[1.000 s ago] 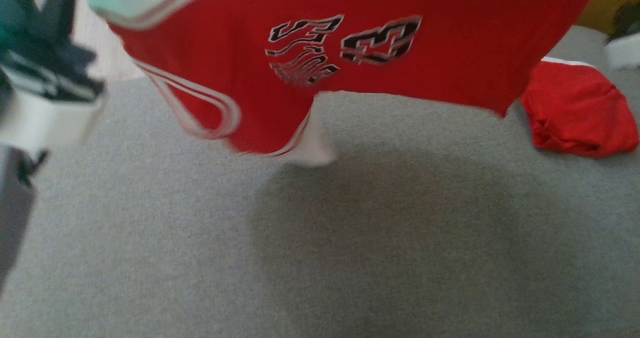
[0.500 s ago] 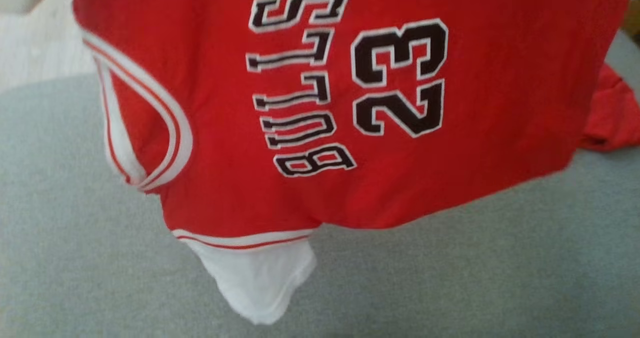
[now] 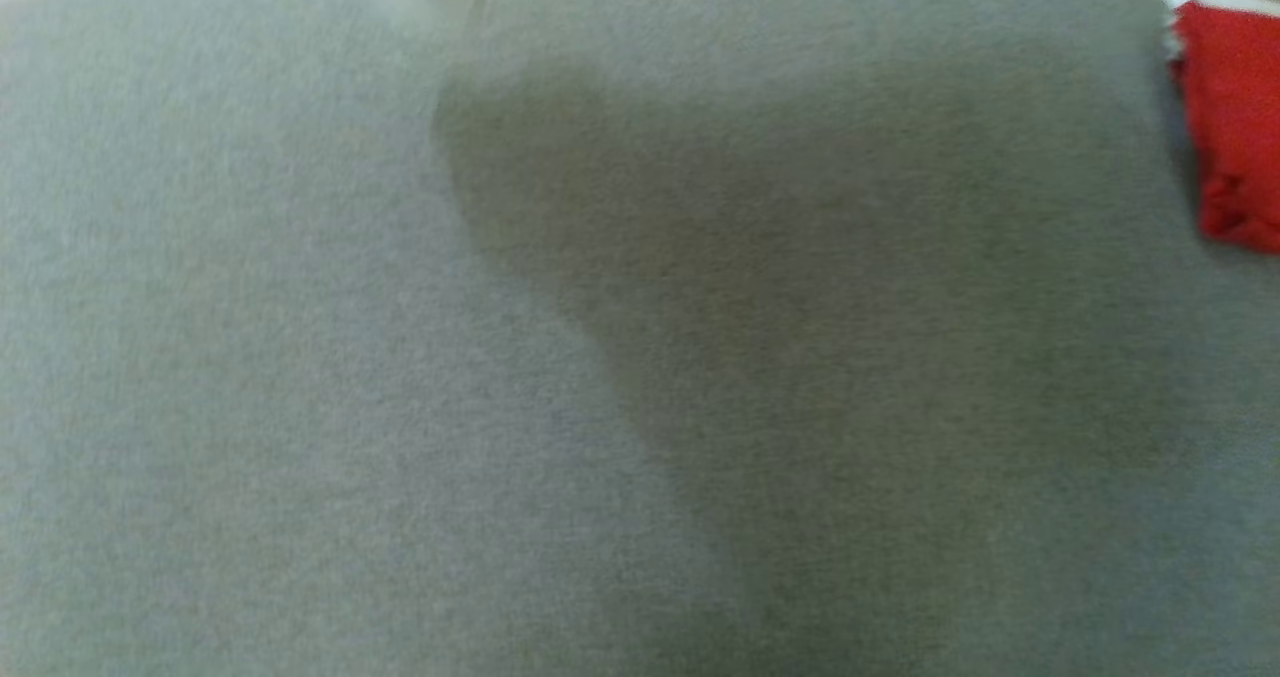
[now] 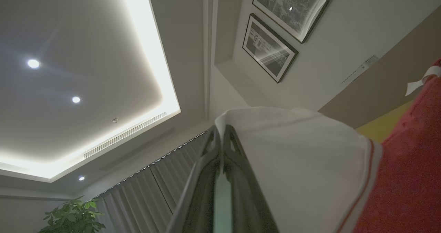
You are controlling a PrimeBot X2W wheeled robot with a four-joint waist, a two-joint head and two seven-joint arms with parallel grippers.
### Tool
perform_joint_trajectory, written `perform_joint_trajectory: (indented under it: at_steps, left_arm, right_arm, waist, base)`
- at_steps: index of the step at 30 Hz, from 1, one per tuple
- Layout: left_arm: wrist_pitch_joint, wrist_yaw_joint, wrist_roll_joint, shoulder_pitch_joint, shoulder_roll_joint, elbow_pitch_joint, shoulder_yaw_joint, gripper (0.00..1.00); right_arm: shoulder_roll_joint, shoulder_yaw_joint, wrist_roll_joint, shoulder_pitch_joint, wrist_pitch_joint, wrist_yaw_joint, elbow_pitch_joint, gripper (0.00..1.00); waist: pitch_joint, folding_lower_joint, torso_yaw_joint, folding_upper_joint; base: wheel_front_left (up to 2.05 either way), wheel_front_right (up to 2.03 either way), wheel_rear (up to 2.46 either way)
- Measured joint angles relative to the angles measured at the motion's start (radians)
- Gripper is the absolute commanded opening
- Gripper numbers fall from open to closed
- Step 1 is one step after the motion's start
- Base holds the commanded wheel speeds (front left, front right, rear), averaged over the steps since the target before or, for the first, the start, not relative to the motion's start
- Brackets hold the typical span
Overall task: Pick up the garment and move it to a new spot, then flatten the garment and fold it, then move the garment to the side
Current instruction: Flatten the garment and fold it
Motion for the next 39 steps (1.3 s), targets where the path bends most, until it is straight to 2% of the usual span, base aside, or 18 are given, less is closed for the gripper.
perform_joint_trajectory:
  at_steps: [3, 6, 13, 20, 28, 35, 39]
  left_arm:
    - [-0.004, -0.002, -0.018, 0.033, -0.003, 0.003, -0.011, 0.0]
    - [-0.004, -0.005, -0.053, 0.137, 0.006, -0.019, -0.021, 0.0]
    - [-0.004, 0.0, -0.106, 0.549, 0.038, -0.196, -0.03, 0.0]
    - [-0.004, 0.034, -0.109, 0.95, 0.05, -0.371, -0.009, 0.0]
    - [-0.004, 0.048, -0.144, 1.37, 0.067, -0.464, -0.007, 0.0]
    - [-0.003, 0.048, -0.203, 1.587, 0.081, -0.472, -0.009, 0.0]
    - [-0.003, 0.048, -0.206, 1.628, 0.096, -0.46, -0.008, 0.0]
  right_arm:
    - [0.0, 0.006, -0.033, 0.0, -0.006, 0.0, 0.035, 0.0]
    - [0.001, 0.028, -0.05, 0.037, -0.009, 0.0, 0.073, 0.0]
    - [0.007, 0.03, -0.04, 0.237, -0.01, 0.0, 0.102, 0.0]
    - [0.004, -0.079, -0.024, 0.514, -0.01, 0.0, -0.018, 0.0]
    - [0.013, -0.148, -0.024, 0.907, -0.01, 0.0, -0.139, 0.0]
    - [0.032, -0.17, -0.003, 1.139, -0.01, 0.0, -0.21, 0.0]
    - [0.046, -0.178, 0.002, 1.194, 0.0, 0.0, -0.239, 0.0]
  waist:
    - [0.031, 0.0, 0.02, 0.0]
    - [0.06, 0.0, 0.033, 0.0]
    - [0.092, 0.0, 0.043, -0.0001]
    - [0.033, -0.0005, 0.04, 0.0]
    - [-0.076, -0.0007, 0.025, 0.0]
    - [-0.161, -0.0006, 0.014, 0.0001]
    - [-0.182, -0.0006, 0.008, 0.0001]
  base:
    - [0.0, 0.0, 0.0]
    - [0.0, 0.0, 0.0]
    - [0.0, 0.0, 0.0]
    - [0.0, 0.0, 0.0]
    - [0.0, 0.0, 0.0]
    - [0.0, 0.0, 0.0]
    - [0.0, 0.0, 0.0]
